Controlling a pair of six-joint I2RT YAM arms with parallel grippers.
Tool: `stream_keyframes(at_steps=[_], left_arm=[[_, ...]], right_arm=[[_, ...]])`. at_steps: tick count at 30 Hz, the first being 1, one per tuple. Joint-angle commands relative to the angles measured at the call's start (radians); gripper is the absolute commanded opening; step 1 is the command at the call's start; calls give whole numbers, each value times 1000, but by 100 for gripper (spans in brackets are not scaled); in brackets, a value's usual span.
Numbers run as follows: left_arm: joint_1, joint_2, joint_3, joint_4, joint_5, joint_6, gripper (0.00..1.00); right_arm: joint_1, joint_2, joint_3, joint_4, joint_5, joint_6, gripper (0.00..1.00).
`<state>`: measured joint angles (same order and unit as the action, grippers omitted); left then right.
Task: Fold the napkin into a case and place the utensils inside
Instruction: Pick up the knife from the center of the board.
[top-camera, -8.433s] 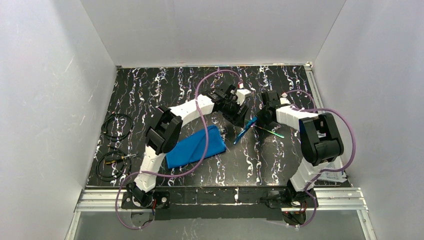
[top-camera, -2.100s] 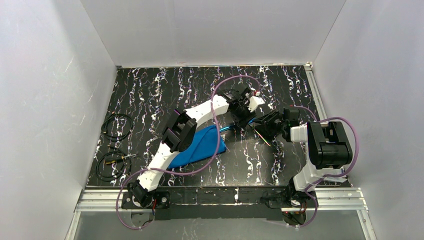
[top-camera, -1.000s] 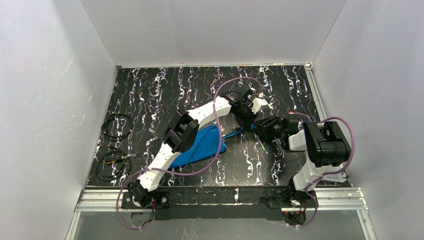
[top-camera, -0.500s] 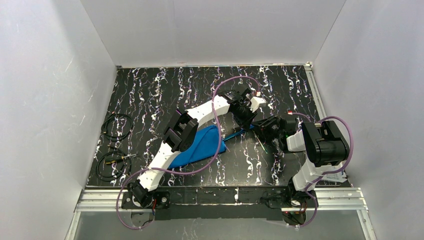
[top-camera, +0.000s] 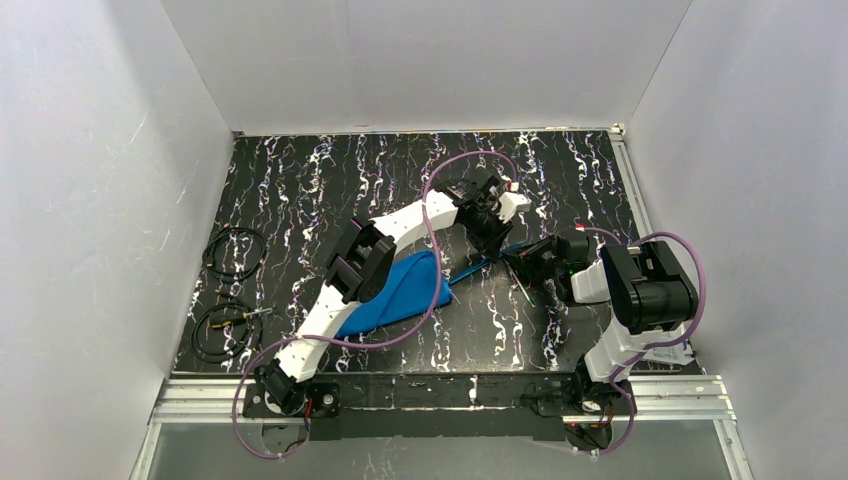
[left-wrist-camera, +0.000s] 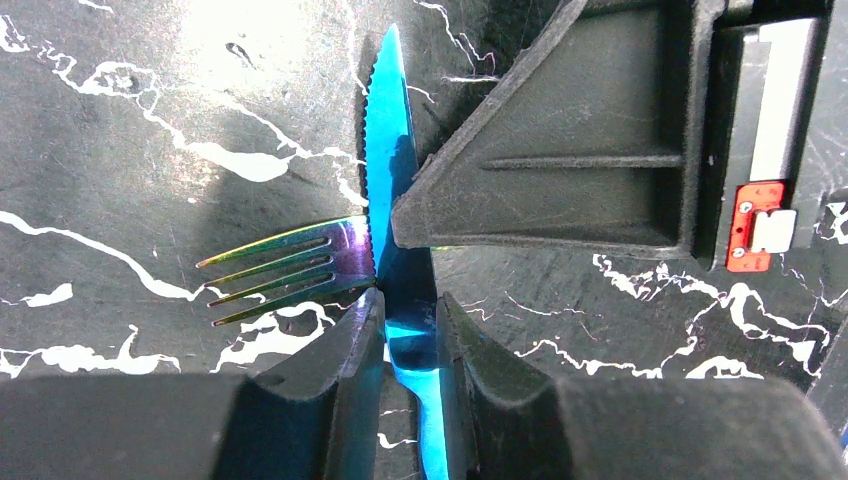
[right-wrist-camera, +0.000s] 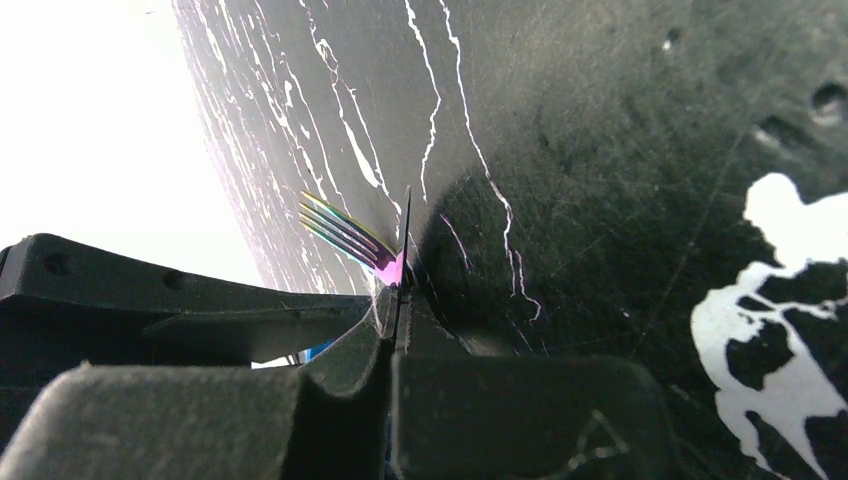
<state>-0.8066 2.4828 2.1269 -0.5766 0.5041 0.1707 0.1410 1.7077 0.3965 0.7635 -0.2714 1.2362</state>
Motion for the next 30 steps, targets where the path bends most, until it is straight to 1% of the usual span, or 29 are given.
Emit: stream_keyframes(at_steps=[1, 3, 4, 5, 7, 8, 10, 11, 15, 17, 19, 22, 24, 27, 30], left_arm=[[-24, -27, -19, -33, 105, -10, 0], [-23, -35, -16, -33, 106, -11, 0], [-20, -39, -12, -35, 106, -15, 3], [-17, -43, -5, -41, 107, -21, 12], [-9, -56, 3, -59, 102, -38, 32], [-1, -69, -4, -59, 100, -46, 40], [13, -102, -32, -57, 99, -60, 63], [21, -124, -44, -56, 102, -67, 69], [53, -165, -61, -79, 130, -93, 75], [68, -182, -61, -88, 142, -106, 80], [81, -199, -69, -90, 146, -112, 82], [89, -207, -79, -103, 144, -96, 82], [96, -197, -77, -109, 173, -100, 82], [105, -162, -63, -121, 215, -106, 81], [109, -125, -51, -131, 215, -106, 78]], right_arm=[[8, 19, -29, -192, 150, -65, 1], [9, 1, -35, -156, 153, -60, 1], [8, -4, -37, -131, 149, -58, 1], [6, -10, -40, -106, 140, -58, 1], [3, -22, -43, -75, 131, -61, 1], [2, -28, -51, -48, 127, -59, 1], [-3, -33, -68, 10, 114, -53, 1], [-6, -31, -73, 34, 104, -48, 1], [-19, -36, -97, 123, 77, -26, 1], [-28, -48, -101, 148, 64, -21, 1], [-36, -70, -100, 161, 54, -22, 1], [-53, -106, -95, 194, 22, -12, 1], [-61, -133, -90, 204, -3, -1, 1], [-62, -178, -82, 193, -26, -2, 1], [-63, -205, -76, 168, -41, -10, 1]])
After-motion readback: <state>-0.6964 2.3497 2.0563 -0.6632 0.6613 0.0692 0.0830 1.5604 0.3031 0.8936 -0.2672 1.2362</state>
